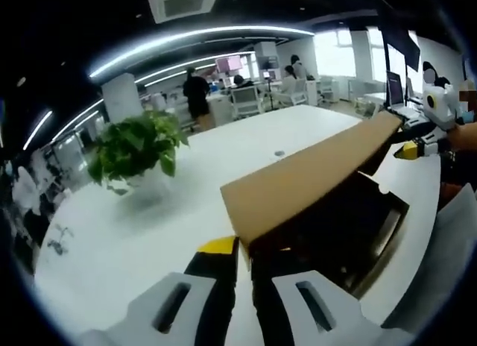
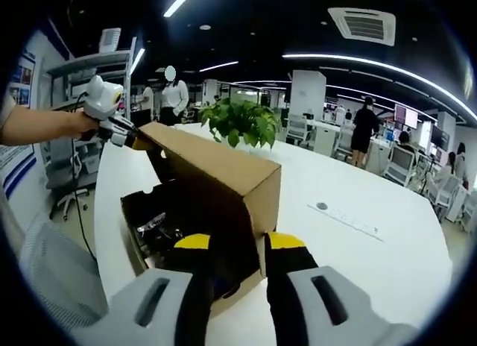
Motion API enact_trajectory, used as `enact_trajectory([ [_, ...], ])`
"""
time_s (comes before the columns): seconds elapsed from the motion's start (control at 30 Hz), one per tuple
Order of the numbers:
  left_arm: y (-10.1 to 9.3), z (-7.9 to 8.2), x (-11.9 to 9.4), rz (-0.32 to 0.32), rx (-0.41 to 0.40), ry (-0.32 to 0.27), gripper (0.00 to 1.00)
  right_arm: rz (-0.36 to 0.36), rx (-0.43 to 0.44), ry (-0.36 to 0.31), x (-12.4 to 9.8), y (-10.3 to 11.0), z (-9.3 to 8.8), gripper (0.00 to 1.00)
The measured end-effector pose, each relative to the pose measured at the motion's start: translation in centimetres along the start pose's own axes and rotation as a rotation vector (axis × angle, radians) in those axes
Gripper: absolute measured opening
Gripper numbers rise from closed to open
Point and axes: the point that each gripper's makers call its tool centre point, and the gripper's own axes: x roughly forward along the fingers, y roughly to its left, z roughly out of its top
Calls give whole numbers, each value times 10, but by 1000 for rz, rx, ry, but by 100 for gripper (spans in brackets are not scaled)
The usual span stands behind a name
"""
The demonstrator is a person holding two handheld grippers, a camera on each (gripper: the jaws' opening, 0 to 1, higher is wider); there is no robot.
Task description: Operate the shoe box by opening the lid, removing the specified soft item, and placing it in the target area until the item is outside and the box remains undamaged.
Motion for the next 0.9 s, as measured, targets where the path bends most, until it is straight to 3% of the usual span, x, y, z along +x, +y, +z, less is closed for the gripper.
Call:
enact_trajectory([
  [0.43, 10, 11, 12, 16, -26, -26, 2, -65, 14, 80, 6, -18, -34, 12],
  [0.9, 24, 24, 32, 34, -36, -44, 1, -77, 10, 128, 23, -30, -53, 9],
])
